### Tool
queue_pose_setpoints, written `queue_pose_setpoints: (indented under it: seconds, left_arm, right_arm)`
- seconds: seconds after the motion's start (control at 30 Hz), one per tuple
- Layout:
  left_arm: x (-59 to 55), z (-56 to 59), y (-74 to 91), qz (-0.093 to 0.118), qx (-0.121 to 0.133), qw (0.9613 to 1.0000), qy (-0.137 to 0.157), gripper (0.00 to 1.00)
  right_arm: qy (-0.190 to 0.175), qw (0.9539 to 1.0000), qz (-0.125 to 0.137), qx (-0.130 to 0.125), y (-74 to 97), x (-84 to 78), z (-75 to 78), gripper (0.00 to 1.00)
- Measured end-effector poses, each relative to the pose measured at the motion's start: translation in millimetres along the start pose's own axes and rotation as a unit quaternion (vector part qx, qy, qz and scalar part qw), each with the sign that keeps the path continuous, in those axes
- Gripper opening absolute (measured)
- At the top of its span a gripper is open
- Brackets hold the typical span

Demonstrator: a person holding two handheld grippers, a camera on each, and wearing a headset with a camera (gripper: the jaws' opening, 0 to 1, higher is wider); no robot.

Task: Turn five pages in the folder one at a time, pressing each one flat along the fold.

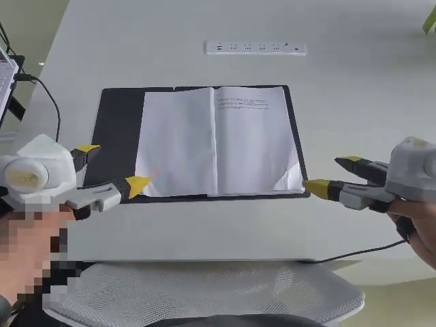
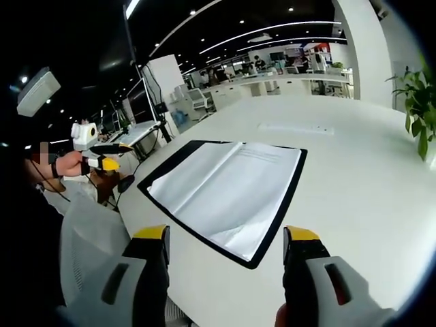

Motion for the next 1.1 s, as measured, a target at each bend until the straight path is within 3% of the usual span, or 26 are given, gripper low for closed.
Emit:
queue_pose_setpoints:
  seconds: [0.23, 0.7, 0.9, 1.1]
  left_arm:
    - [-6.0, 0.0, 11.4, 0.009, 0.006, 0.9998, 0.018, 0.74]
    - [-5.6, 2.8, 9.4, 0.011, 0.002, 0.9995, 0.029, 0.74]
    - [2.5, 11.0, 0.9, 0.011, -0.011, 0.9997, 0.02, 0.74]
    - [16.6, 27.7, -15.0, 0.008, -0.036, 0.9993, -0.005, 0.74]
  right_arm:
    - [-0.01, 0.9999, -0.003, -0.009, 4.8, -7.6, -8.5, 0.69]
    - [-0.019, 0.9997, 0.0, -0.017, 10.3, -8.2, -11.8, 0.72]
    - [-0.022, 0.9996, -0.001, -0.015, 12.3, -10.2, -12.8, 0.71]
    - [-0.023, 0.9996, -0.004, -0.016, 15.9, -13.2, -14.4, 0.7]
Point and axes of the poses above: the centre of the closed fingertips' face, and the gripper's own axes: y roughly backward along the fingers, z roughly to its right, x roughly out of its top, the point moved 4 cm from there along y, roughly backward along the fingers, and after that the axes turned 14 degrees about y, right-handed, at the moved point
